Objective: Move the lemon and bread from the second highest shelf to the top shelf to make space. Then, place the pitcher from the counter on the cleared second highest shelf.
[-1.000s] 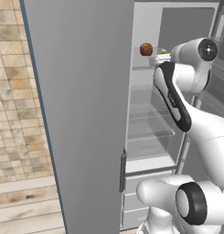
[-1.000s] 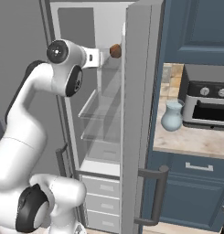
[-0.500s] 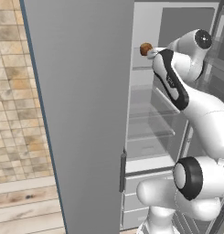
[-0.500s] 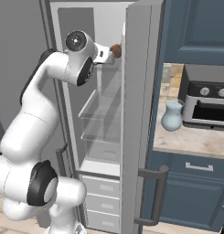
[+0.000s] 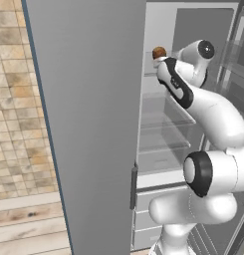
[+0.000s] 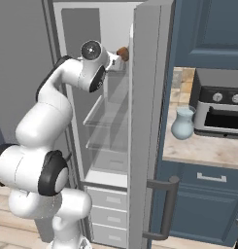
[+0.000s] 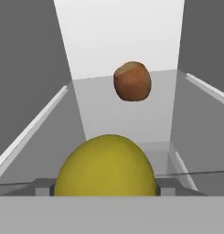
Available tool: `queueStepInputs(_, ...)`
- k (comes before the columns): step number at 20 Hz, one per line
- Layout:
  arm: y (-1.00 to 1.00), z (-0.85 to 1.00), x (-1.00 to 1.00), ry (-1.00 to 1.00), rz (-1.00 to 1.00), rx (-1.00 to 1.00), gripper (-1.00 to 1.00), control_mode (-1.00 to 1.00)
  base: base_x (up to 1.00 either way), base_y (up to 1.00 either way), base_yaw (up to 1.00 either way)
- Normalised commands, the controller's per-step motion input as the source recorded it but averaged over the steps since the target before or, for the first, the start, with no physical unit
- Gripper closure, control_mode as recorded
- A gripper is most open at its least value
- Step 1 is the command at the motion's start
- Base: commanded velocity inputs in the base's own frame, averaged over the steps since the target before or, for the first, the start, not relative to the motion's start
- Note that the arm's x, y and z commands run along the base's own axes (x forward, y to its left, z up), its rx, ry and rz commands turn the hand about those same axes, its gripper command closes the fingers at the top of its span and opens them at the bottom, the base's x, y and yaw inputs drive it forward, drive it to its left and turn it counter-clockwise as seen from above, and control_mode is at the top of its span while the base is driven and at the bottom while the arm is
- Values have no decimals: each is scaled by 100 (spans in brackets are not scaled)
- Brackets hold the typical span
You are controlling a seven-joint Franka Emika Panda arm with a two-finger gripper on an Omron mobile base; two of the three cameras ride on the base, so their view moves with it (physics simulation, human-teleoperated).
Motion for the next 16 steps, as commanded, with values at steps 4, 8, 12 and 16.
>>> queueStepInputs(4, -9, -3, 66, 6, 0, 1, 100, -100, 0, 0, 0)
queueStepInputs(8, -21, -1, 65, 7, 1, 4, 100, -100, 0, 0, 0)
queueStepInputs(12, -20, 0, 64, 4, 1, 4, 100, -100, 0, 0, 0)
queueStepInputs(16, -7, -14, 60, 0, 2, 1, 100, -100, 0, 0, 0)
